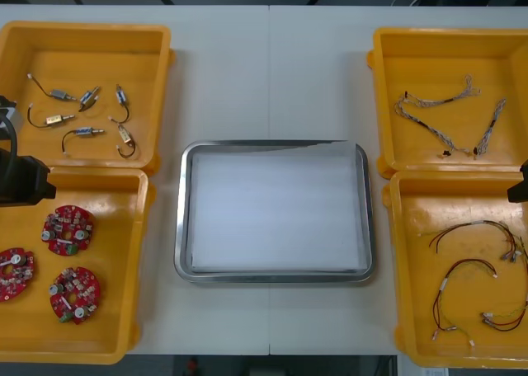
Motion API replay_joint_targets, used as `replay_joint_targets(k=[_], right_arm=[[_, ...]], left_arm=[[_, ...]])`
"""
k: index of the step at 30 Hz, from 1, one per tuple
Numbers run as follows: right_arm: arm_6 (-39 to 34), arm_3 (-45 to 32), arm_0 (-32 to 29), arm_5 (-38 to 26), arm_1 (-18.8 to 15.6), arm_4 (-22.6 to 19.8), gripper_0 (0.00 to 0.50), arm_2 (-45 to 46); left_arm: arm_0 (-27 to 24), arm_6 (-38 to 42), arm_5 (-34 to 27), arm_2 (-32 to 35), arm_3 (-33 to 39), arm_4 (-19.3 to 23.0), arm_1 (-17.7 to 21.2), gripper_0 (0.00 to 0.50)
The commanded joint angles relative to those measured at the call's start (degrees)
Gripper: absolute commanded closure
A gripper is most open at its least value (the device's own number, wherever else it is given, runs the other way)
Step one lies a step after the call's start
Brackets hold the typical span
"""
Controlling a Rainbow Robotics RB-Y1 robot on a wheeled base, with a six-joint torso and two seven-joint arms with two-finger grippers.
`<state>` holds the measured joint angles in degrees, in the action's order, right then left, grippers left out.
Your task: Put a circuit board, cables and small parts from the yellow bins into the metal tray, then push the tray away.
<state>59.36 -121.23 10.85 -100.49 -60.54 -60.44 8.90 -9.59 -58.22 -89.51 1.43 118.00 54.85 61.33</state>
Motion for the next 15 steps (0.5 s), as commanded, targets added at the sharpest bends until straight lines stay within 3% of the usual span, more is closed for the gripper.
replay_joint_targets(k=[1, 15], right_arm=[[3.4, -1.3, -0.7, 0.3, 0.4, 0.2, 0.0, 1.9], [3.4, -1.3, -0.7, 0.3, 0.4, 0.2, 0.0, 1.9]], left_arm=[[0.4, -3.7, 0.1, 1.0, 0.4, 0.3, 2.7, 0.0], [0.4, -3.7, 0.1, 1.0, 0.4, 0.3, 2.7, 0.0]])
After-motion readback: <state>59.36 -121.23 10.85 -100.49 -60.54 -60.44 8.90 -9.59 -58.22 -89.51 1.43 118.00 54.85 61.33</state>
